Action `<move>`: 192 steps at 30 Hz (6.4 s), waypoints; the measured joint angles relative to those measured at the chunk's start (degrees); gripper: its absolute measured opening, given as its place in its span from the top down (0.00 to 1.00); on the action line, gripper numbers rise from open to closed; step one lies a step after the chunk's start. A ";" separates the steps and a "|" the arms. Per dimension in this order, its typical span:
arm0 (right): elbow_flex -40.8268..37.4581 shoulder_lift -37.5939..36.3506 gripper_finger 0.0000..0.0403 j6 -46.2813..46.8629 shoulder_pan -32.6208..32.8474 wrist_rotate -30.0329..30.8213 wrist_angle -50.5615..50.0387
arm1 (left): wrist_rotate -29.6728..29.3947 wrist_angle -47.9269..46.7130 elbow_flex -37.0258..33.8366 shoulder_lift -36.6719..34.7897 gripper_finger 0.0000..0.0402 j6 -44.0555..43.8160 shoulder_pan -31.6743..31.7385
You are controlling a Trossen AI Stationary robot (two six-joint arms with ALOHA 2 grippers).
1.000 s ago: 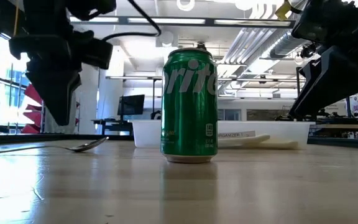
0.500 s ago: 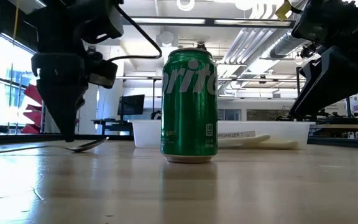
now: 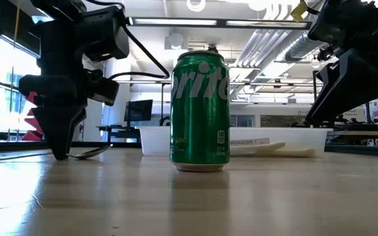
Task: Sort silverware
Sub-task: Put the silver spoon into the silverware tray, then return to Home Position
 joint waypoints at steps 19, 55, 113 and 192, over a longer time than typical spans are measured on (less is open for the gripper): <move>0.00 0.00 0.75 0.02 0.00 0.28 0.00 | -25.82 -4.90 29.44 0.36 1.00 60.26 3.64; 0.00 0.00 0.75 -0.09 0.02 0.24 -0.59 | -28.34 20.67 29.45 17.02 0.82 70.54 23.55; -9.44 -75.58 0.75 1.77 12.28 23.91 -33.19 | -4.97 -3.92 -6.73 -90.60 0.83 24.64 9.18; -38.75 -82.66 1.00 -30.34 -41.09 -29.97 13.46 | 4.80 40.17 -43.80 -88.73 0.83 22.06 12.17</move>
